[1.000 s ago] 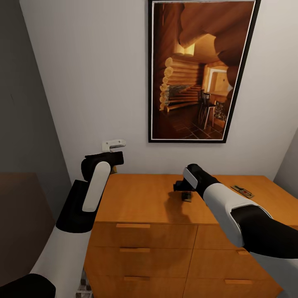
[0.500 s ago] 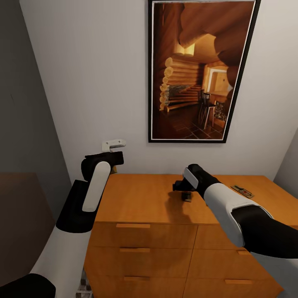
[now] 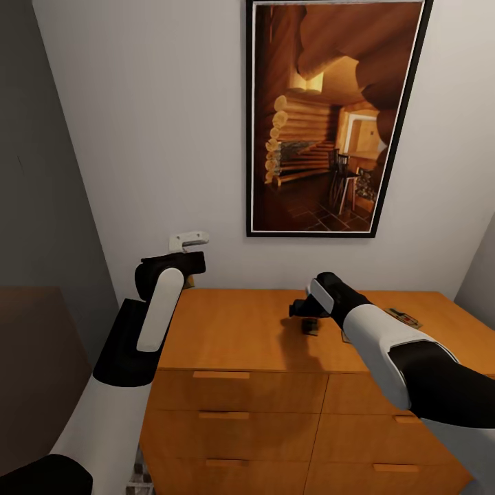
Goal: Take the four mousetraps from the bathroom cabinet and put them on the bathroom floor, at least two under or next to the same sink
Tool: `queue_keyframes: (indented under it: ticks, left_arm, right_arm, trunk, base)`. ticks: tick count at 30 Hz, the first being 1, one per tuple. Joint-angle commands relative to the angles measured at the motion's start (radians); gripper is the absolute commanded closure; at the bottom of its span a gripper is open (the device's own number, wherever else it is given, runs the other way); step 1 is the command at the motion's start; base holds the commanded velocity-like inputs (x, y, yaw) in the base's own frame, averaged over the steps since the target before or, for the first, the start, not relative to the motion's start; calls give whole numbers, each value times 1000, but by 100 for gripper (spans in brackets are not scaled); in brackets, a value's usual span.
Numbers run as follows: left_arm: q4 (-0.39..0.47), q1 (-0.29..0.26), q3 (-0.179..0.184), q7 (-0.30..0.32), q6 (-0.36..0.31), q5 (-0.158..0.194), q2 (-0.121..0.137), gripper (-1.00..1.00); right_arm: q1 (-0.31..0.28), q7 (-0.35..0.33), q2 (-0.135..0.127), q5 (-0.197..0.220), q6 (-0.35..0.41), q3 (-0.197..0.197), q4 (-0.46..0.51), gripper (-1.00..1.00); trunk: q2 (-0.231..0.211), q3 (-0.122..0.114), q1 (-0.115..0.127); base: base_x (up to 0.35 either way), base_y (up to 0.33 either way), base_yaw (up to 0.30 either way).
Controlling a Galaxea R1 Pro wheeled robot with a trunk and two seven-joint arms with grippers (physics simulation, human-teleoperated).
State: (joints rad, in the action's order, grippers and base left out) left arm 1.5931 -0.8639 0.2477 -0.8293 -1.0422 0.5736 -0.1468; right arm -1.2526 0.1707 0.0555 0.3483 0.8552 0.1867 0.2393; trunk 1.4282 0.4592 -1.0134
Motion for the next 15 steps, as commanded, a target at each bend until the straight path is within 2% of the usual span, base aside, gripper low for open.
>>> queue_keyframes:
  ticks: [1,15]
  left_arm:
    - [1,-1,1,-10,-5,6,0,100]
    - [1,-1,1,-11,-5,6,0,100]
  right_arm:
    - [-1,7,-1,11,4,6,1,-100]
    - [-1,6,-2,11,4,7,0,-100]
  trunk:
    - [1,1,0]
    - [1,1,0]
  base:
    - [0,0,0]
    - [0,0,0]
